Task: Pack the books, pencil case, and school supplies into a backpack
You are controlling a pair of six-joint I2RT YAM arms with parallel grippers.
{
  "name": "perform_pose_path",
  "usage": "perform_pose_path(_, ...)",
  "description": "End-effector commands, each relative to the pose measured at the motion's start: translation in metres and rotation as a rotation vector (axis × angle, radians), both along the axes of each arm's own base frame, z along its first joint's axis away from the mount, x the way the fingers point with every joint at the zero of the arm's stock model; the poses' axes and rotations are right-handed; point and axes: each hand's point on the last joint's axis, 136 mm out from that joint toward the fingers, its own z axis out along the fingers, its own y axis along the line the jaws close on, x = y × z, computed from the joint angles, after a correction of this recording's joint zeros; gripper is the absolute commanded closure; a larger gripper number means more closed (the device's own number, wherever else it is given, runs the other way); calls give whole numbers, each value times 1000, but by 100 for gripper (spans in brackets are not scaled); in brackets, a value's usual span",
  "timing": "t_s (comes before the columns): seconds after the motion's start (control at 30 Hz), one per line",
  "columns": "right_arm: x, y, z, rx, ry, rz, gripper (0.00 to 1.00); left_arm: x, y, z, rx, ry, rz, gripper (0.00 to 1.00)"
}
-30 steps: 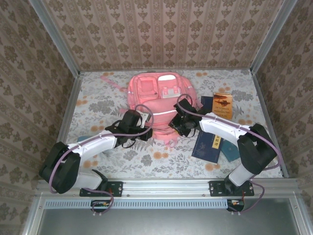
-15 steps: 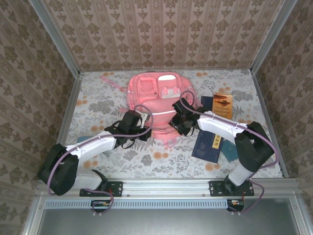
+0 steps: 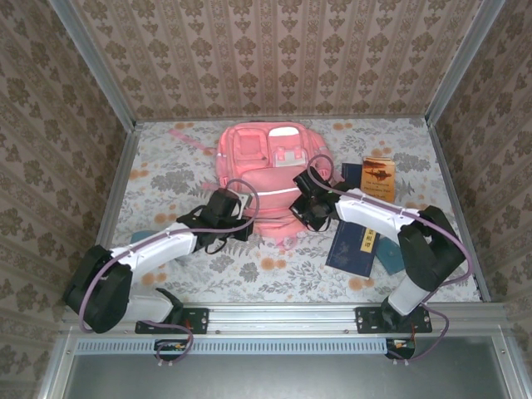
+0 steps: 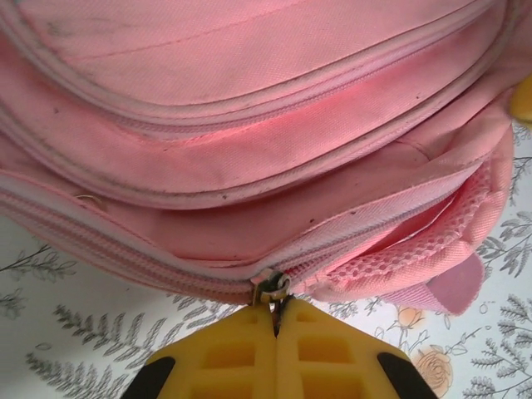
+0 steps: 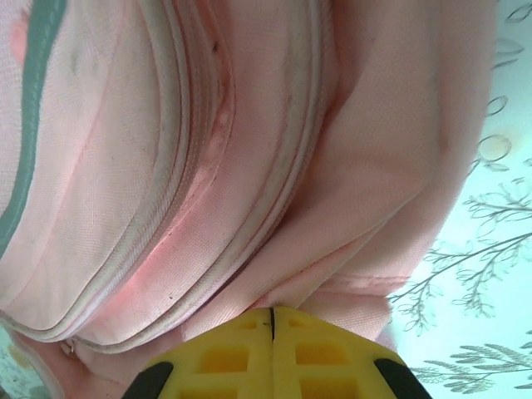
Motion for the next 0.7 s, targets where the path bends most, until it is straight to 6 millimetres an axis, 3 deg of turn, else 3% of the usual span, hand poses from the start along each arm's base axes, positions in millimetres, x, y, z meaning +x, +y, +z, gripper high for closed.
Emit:
perform_pose_path(0.0,-1,-58,1,-182,-18,-78,100,11,47,1,141,-18,101,100)
perform_pose_path(0.13,3,-72,5,-215,-34,-84,100,17,61,-2,168,2,122,100)
perform_pose_path(0.2,9,-69,10,-197,-65,-53,100,19,58,-2,150,7,105,100)
perform_pose_path(0.3,22,-39,27,-104,-125,85,100,18,38,3,81,5,31,100)
perform_pose_path(0.33,23,-30,31,-79,-131,121,96,17,31,7,58,1,9,100)
perform_pose_path(0.4,22,-16,38,-42,-123,156,75,14,17,15,8,-18,-36,100)
perform_pose_path(0.5,18,8,42,76,-106,158,59,8,-9,31,-74,-53,-105,100)
perform_pose_path(0.67,11,42,31,261,-18,106,55,0,-36,44,-150,-81,-152,100)
